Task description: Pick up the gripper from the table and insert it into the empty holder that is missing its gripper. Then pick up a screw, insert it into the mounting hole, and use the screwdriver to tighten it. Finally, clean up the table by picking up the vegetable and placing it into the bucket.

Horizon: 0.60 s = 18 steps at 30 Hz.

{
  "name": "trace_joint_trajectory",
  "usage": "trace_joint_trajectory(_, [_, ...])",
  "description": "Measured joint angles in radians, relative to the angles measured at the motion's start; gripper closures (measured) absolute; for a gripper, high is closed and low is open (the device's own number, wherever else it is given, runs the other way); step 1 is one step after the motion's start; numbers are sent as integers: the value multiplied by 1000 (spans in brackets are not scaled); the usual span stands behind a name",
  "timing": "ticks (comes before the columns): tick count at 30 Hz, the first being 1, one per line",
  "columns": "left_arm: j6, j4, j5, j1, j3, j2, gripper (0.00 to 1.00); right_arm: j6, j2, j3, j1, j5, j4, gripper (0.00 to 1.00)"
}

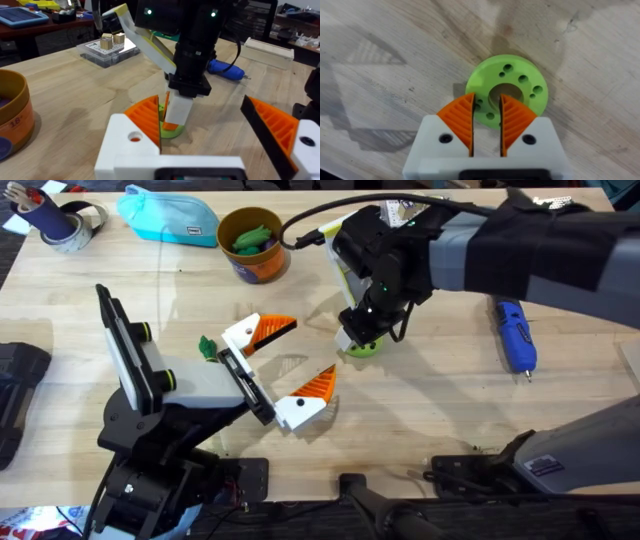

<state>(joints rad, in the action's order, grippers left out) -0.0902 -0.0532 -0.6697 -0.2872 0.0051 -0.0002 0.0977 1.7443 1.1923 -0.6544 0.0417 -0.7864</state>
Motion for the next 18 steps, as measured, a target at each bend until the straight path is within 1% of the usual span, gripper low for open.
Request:
trace_joint_trajectory(7, [0,0,1,0,0,0,10,-1,1,0,0,4,-3,731])
trace_joint_trajectory(12, [0,0,1,0,0,0,10,-5,1,18,0,4,-41,731])
trace_joint_trajectory(13, [0,0,1,0,0,0,10,-11,1,28,2,4,-54,763])
trace_joint_trajectory(15, [0,0,1,0,0,0,10,-27,0,60,5,7,-98,922])
trace_joint_trajectory(16, [0,0,1,0,0,0,10,-29,-1,81,8,7,-125,981])
trace_joint_trajectory(18, [0,0,1,0,0,0,10,-34,-7,133,18,8,-183,994])
